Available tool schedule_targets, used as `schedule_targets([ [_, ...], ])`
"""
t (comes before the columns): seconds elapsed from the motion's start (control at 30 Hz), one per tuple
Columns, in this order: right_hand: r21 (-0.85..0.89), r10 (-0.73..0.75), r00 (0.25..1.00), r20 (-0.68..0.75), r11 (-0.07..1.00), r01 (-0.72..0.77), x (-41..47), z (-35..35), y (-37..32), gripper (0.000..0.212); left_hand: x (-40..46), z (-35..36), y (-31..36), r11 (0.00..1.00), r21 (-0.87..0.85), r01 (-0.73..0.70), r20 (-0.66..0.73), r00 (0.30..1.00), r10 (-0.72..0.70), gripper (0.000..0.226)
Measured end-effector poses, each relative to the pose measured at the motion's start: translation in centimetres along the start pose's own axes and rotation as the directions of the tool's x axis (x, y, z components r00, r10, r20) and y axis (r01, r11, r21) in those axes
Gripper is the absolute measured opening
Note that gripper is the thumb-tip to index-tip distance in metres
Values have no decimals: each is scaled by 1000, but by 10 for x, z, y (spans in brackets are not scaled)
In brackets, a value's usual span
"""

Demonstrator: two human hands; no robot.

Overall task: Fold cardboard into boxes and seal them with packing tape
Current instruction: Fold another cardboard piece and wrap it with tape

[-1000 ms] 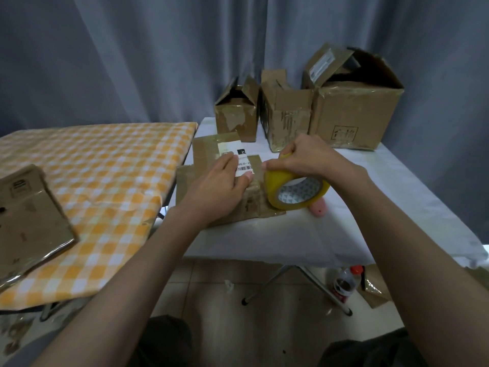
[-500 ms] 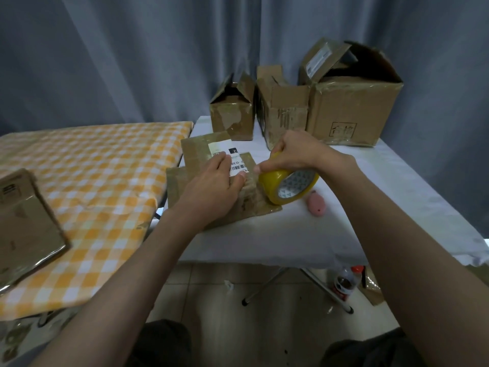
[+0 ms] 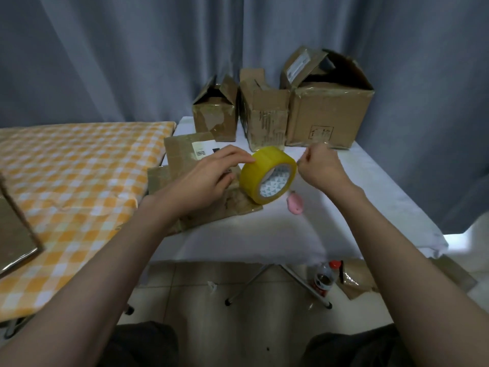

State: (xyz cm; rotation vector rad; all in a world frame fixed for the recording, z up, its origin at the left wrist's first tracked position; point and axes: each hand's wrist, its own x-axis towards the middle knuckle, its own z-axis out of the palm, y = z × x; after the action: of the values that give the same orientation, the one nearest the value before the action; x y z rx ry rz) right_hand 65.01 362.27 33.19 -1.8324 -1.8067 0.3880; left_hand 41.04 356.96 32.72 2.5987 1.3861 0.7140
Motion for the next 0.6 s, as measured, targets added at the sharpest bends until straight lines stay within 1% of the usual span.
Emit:
schedule_targets([
  [0.07, -93, 81, 974, 213, 994, -62, -12, 0, 13, 16, 1, -1, 0, 1000, -16, -4, 6, 1000, 4, 45],
  [0.1, -99, 87, 957, 277, 993, -61, -20, 3, 17, 17, 1, -1, 0, 1000, -25, -6, 8, 1000, 6, 46],
  [0.13, -93, 64, 952, 298, 995, -37, -26, 8, 19, 20, 1, -2, 0, 999, -32, -7, 9, 1000, 7, 46],
  [0.2, -114, -21, 966, 259, 992, 52, -35, 18, 22, 29, 1, -3, -1, 999, -46, 5, 11, 1000, -4, 47],
  [0.23, -144, -55, 973, 225, 986, 89, -38, 22, 23, 30, 1, -2, -1, 998, -55, 13, 13, 1000, -12, 47],
  [0.33, -232, -72, 987, 145, 967, 104, -43, 23, 26, 21, 0, 0, -1, 997, -78, 21, 10, 1000, -20, 47],
  [0.37, -236, -78, 989, 124, 966, 105, -45, 20, 27, 18, 0, 0, -1, 996, -86, 25, 9, 1000, -25, 47],
  [0.4, -203, -99, 990, 102, 972, 118, -47, 16, 26, 15, -1, 1, -2, 995, -92, 31, 10, 999, -31, 47],
  [0.47, -28, -167, 985, 38, 985, 168, -55, 4, 20, 8, -2, 2, -4, 994, -100, 44, 10, 999, -43, 47],
  [0.53, 155, -254, 966, -37, 954, 257, -67, -8, 9, 9, -2, 3, -4, 993, -104, 52, 9, 999, -51, 47],
  [0.6, 263, -344, 935, -79, 898, 353, -77, -14, -4, 12, -3, 4, -4, 993, -109, 51, 3, 999, -50, 48],
])
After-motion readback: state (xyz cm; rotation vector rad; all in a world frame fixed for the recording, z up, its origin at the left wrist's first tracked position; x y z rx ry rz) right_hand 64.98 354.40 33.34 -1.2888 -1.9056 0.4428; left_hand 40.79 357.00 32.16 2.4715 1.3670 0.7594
